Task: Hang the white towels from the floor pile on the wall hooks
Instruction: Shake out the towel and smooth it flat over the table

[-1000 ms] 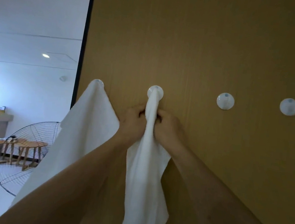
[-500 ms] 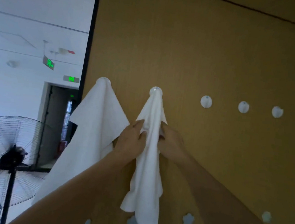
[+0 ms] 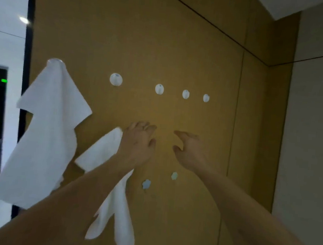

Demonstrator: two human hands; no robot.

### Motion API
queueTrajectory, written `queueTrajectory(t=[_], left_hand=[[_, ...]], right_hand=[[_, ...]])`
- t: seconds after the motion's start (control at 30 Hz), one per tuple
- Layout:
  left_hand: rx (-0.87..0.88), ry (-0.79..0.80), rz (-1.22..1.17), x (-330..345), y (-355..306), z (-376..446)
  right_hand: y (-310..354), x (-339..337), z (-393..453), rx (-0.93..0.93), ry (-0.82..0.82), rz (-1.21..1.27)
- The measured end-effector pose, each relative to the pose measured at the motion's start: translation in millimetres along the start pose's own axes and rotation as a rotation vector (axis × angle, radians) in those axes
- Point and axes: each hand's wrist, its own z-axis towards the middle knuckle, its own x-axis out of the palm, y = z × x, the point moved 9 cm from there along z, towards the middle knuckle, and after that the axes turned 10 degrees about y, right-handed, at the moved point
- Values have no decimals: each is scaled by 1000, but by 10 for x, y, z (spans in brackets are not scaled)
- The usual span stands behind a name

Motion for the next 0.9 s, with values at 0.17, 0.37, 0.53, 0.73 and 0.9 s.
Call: queueTrajectory(t=[0.17,0.37,0.53,0.73,0.9], left_hand=[[113,106,-97,458,-1289,-119],[136,366,-104,1266,-2333,-671],[135,442,-197,1592,-2641,-1180],[20,647,-204,2344,-2020,-2121],[-139,792,-193,3094,-1083,-2896]], right_hand=[[-965,-565,-1014,219,21,-181],[-2223,-577,-2583,497,194,-193],[-2499,28,-3218,543,334,-88],[-2401,1255,-3490,485,539,41],[-2115,2535,-3536,443,699,138]])
